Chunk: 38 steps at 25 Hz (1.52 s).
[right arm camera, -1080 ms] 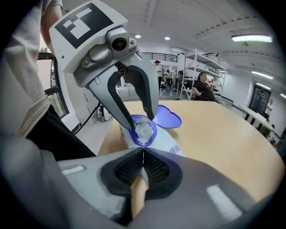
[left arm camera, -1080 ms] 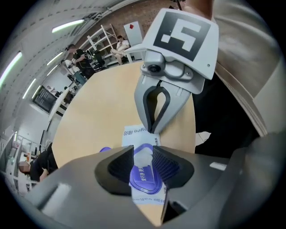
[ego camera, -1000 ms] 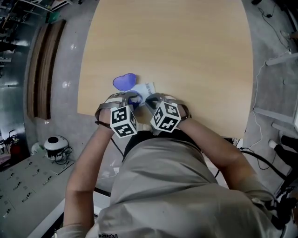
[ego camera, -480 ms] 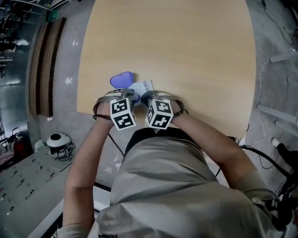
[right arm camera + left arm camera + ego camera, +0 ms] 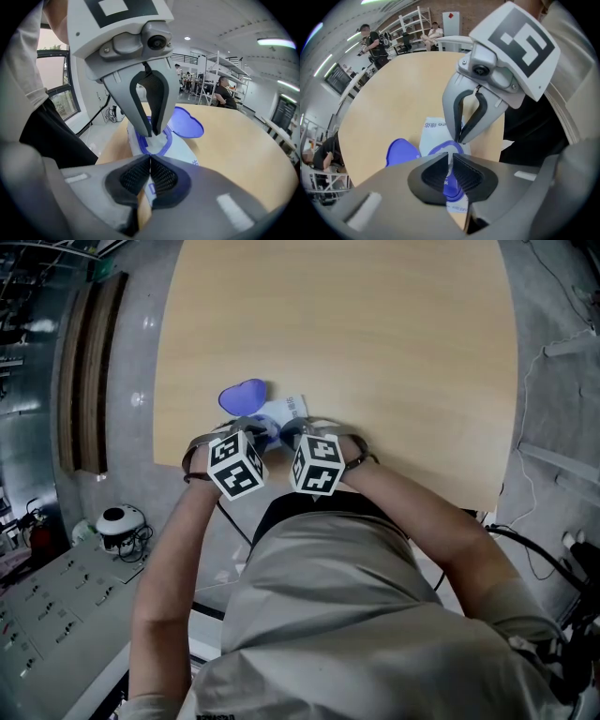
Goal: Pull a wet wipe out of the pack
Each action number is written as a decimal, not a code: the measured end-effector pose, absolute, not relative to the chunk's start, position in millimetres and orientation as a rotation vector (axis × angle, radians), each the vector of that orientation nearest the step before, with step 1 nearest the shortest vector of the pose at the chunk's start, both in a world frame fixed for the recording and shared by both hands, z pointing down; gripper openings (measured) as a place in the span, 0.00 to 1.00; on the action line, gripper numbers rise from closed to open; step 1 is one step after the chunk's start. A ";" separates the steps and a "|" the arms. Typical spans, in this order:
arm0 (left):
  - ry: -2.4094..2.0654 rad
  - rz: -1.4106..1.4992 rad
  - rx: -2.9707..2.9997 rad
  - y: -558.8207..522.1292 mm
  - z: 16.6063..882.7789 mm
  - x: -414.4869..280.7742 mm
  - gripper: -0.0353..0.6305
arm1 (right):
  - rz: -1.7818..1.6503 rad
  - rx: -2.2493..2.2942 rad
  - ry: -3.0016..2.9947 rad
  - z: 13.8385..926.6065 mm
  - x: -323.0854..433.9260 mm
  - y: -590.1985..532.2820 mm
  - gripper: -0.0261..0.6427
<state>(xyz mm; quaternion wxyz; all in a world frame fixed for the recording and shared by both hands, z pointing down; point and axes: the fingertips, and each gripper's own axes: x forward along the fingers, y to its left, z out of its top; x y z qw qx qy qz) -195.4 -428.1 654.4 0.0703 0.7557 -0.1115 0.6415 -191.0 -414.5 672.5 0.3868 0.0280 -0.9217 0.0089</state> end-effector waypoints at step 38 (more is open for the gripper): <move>-0.948 1.002 1.981 -419.1 611.3 -273.8 0.07 | -0.015 0.090 -2.246 691.1 -191.1 -415.4 0.04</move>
